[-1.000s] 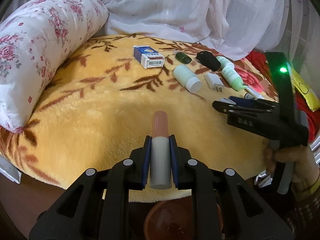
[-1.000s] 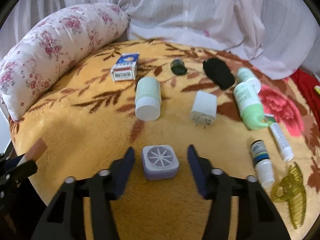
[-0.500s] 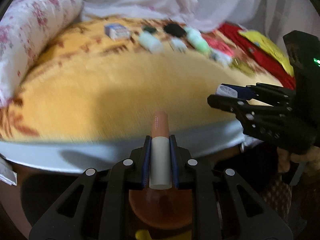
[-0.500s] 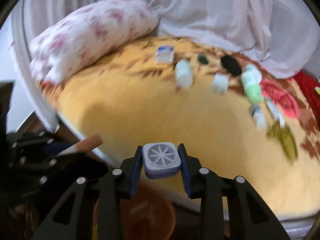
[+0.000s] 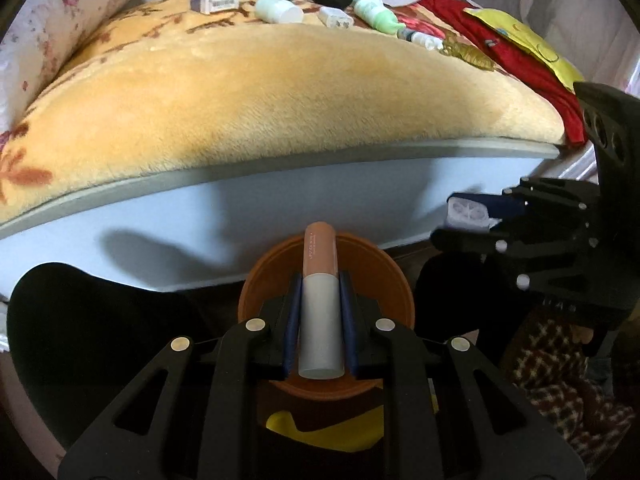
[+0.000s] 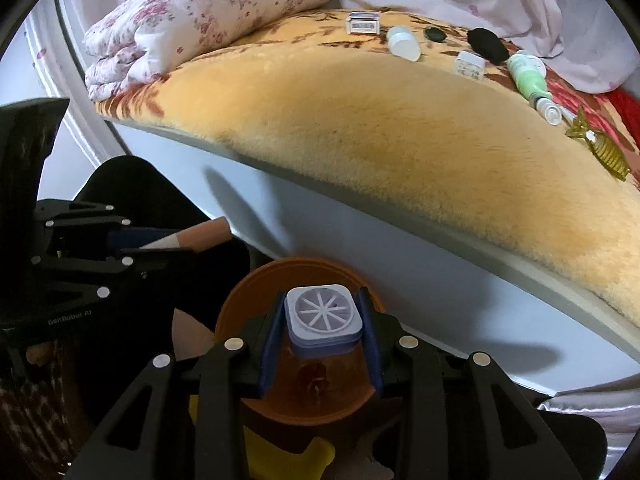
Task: Collect trash
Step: 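Carry both items over the orange bin and open both tools to drop them, then grasp the yellow hair clip with the right tool while the left tool grasps the pale green bottle, then carry both items over the orange bin and open both tools to drop them, then grasp the eye-drop bottle with the right tool while the left tool grasps the blue medicine box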
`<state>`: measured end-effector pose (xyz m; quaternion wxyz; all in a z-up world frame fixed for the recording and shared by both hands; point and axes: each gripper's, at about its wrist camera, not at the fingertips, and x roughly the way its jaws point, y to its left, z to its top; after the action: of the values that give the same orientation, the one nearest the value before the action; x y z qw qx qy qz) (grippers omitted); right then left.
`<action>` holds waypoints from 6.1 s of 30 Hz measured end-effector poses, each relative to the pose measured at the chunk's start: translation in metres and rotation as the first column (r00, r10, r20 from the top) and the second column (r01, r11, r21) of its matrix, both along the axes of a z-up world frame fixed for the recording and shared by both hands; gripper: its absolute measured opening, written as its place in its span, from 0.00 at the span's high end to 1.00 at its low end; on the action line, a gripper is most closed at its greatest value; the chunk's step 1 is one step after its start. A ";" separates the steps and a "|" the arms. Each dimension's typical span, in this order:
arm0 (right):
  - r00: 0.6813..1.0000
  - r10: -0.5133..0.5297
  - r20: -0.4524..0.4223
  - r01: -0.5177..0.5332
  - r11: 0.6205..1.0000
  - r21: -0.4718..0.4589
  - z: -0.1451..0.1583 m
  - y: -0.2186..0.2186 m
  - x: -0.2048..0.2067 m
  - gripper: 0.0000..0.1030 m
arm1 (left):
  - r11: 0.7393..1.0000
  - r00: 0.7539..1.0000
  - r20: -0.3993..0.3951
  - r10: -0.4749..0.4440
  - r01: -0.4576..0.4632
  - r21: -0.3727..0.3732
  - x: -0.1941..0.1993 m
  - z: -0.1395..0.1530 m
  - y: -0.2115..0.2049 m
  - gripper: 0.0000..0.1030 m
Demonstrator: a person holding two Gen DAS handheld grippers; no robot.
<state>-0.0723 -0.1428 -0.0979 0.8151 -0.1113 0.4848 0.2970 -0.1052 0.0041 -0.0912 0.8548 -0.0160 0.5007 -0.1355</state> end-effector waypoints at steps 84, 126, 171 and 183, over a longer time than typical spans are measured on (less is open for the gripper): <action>0.836 -0.384 0.392 0.347 0.923 0.165 0.093 -0.099 0.113 0.54 | 0.944 0.930 0.164 0.329 -0.323 -0.064 0.240 0.063 -0.003 0.57; 0.980 -0.122 0.156 0.114 0.992 0.062 0.037 -0.035 -0.010 0.29 | 0.998 0.998 0.018 0.057 -0.058 0.011 0.002 0.038 0.002 0.27; 0.877 -0.372 0.303 0.363 0.928 0.087 0.063 -0.072 0.184 0.78 | 0.967 0.947 0.198 0.253 -0.242 -0.075 0.181 0.094 0.020 0.27; 0.865 -0.353 0.358 0.322 0.936 0.144 0.076 -0.076 0.159 0.77 | 0.906 0.883 0.223 0.413 -0.424 -0.001 0.320 0.096 0.048 0.17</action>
<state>0.0870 -0.2189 -0.0217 0.9361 -0.0474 0.3182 0.1419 0.2152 0.0516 0.0050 0.9136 -0.0884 0.3918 0.0630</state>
